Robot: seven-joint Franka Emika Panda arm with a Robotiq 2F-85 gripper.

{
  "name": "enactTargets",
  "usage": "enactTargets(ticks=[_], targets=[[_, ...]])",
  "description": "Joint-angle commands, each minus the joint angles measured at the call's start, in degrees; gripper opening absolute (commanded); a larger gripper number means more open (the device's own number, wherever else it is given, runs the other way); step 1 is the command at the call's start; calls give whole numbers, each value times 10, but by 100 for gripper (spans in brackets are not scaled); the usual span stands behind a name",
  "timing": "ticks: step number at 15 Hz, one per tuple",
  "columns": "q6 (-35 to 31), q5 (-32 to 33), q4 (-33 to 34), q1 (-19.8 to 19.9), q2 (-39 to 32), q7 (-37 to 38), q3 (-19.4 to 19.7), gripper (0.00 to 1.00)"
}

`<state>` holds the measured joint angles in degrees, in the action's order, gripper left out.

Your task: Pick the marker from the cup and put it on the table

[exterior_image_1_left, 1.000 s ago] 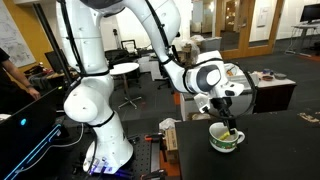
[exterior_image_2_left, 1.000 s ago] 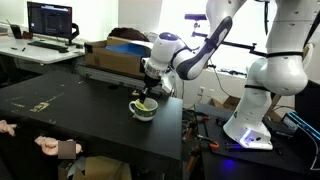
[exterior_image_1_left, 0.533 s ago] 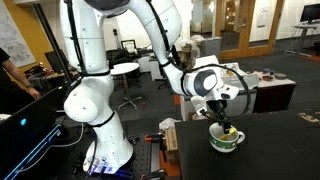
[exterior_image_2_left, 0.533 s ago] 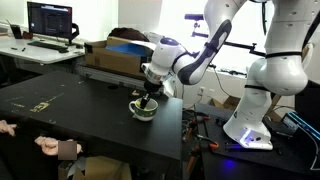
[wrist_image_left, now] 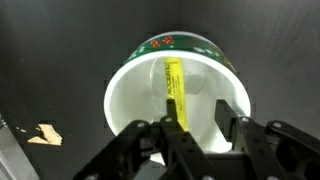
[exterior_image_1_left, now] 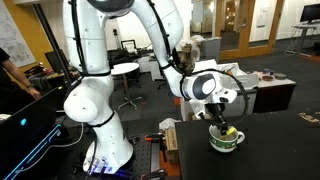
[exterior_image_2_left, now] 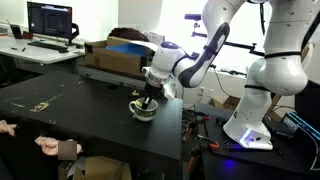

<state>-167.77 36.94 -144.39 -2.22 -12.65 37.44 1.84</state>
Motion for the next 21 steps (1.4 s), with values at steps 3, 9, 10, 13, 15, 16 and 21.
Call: enactTargets(ticks=[3,9,10,13,15,16,21], targets=[[-25,-9,-10,12,-4,-14,-6,1],[-20,-8,-10,12,-4,-14,-5,37],[-20,-10,-10,13,-3,-16,-6,44],[-20,-9,-9,13,-3,-14,-5,67],[-20,-10,-8,17,-5,-15,-6,81],[-21,-9,-8,18,-5,-15,-5,82],[-23,-15,-2,25,-13,-22,-9,58]])
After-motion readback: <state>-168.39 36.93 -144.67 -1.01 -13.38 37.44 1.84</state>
